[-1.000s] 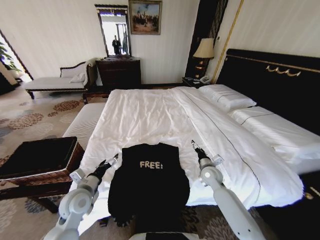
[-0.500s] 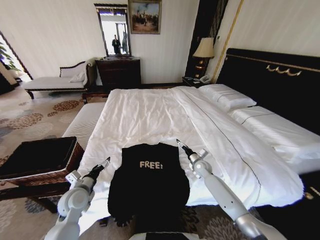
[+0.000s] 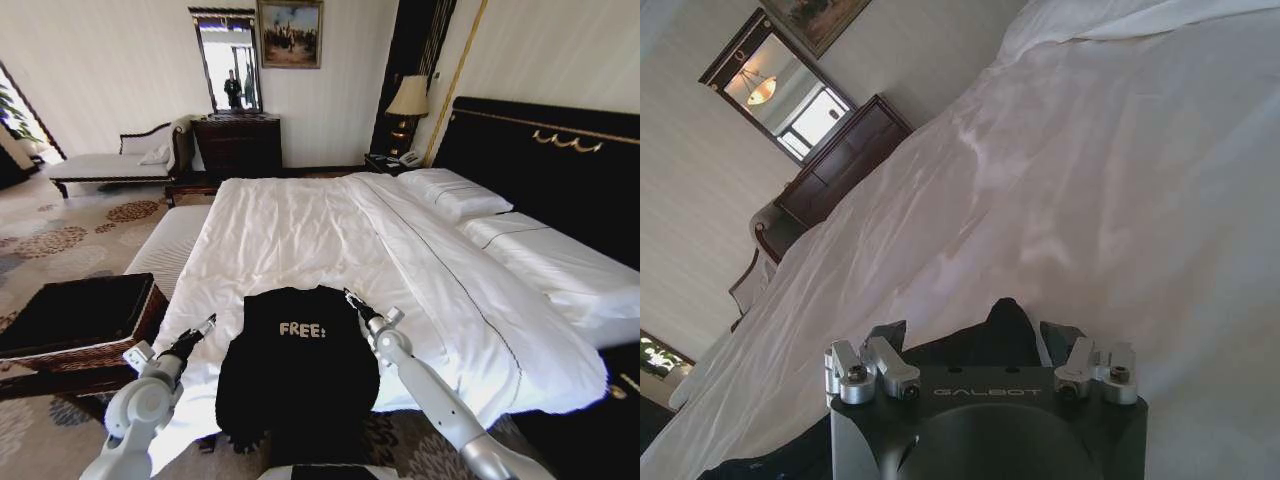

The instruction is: Fold the clothes on the bed and place them into the basket.

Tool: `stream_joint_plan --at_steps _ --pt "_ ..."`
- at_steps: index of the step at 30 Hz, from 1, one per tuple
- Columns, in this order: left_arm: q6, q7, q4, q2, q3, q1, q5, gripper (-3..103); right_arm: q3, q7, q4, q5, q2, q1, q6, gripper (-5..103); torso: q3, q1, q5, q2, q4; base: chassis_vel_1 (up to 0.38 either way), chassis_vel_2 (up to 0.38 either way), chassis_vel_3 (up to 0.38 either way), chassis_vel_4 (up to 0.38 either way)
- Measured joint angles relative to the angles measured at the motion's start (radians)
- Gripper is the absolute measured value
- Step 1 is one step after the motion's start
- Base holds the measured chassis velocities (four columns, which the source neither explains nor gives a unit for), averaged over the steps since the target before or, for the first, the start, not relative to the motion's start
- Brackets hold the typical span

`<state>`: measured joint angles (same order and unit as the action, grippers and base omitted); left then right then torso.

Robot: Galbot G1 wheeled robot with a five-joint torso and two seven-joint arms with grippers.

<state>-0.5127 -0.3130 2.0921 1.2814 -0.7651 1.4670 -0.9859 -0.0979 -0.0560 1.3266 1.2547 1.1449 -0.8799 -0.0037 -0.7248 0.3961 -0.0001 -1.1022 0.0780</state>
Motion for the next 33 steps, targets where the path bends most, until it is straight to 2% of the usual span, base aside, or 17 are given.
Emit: stream_joint_plan --at_steps 1,2,4,6,10,13,16,19,21,28,32,33 --pt "0.000 0.000 -0.001 0.002 0.003 -0.001 0.001 100 -0.002 0.000 0.000 -0.001 0.001 -0.004 0.000 73 0.000 0.000 -0.0001 0.000 0.0000 0.000 0.000 0.000 0.000" --pt "0.000 0.000 -0.001 0.002 0.003 -0.001 0.001 100 -0.002 0.000 0.000 -0.001 0.001 -0.004 0.000 73 0.000 0.000 -0.0001 0.000 0.0000 0.000 0.000 0.000 0.000" --pt "0.000 0.000 -0.001 0.005 0.009 -0.002 0.001 100 -0.006 0.000 -0.004 -0.007 0.008 -0.009 0.001 62 0.000 0.000 0.0000 0.000 0.0000 0.000 0.000 0.000 0.000" --pt "0.000 0.000 -0.001 0.005 0.010 -0.002 0.002 100 -0.006 0.000 -0.008 -0.010 0.012 -0.009 0.002 62 0.000 0.000 0.0000 0.000 0.0000 0.000 0.000 0.000 0.000" --pt "0.000 0.000 -0.011 0.002 0.012 -0.002 0.002 100 -0.008 0.000 -0.026 -0.018 0.027 0.000 0.008 40 0.000 0.000 0.0001 0.000 -0.0004 0.000 0.000 0.000 0.000" --pt "0.001 0.000 -0.018 -0.001 0.011 -0.007 -0.003 100 -0.006 0.004 -0.030 -0.020 0.025 0.005 0.012 34 0.000 0.000 0.0001 0.000 -0.0003 0.000 0.000 0.000 0.000" --pt "0.001 0.000 -0.034 -0.002 0.011 -0.019 -0.015 100 -0.003 0.010 -0.039 -0.027 0.022 0.014 0.022 18 0.000 0.000 0.0000 0.000 -0.0001 0.000 0.000 0.000 0.000" --pt "0.001 0.000 -0.045 -0.001 0.016 -0.027 -0.015 100 0.000 0.011 -0.044 -0.032 0.022 0.018 0.025 13 0.000 0.000 0.0000 0.000 -0.0001 0.000 0.000 0.000 0.000" --pt "0.002 0.000 -0.052 -0.001 0.020 -0.033 -0.015 100 0.003 0.013 -0.048 -0.039 0.022 0.019 0.030 3 0.000 0.000 0.0000 0.000 -0.0001 0.000 0.000 0.000 0.000" --pt "0.003 0.013 -0.096 -0.020 0.055 -0.095 -0.041 100 0.001 0.022 -0.053 -0.056 0.029 0.037 0.051 0 0.000 0.000 0.0000 0.000 -0.0005 0.000 0.000 0.000 0.000" --pt "0.008 0.042 -0.201 -0.061 0.115 -0.239 -0.088 100 0.005 0.021 -0.046 -0.063 0.023 0.053 0.063 0 0.000 0.000 0.0000 0.000 -0.0002 0.000 0.000 0.000 0.000" --pt "0.008 0.042 -0.201 -0.061 0.115 -0.239 -0.088 100 0.005 0.021 -0.046 -0.063 0.023 0.053 0.063 0 0.000 0.000 0.0000 0.000 -0.0002 0.000 0.000 0.000 0.000"
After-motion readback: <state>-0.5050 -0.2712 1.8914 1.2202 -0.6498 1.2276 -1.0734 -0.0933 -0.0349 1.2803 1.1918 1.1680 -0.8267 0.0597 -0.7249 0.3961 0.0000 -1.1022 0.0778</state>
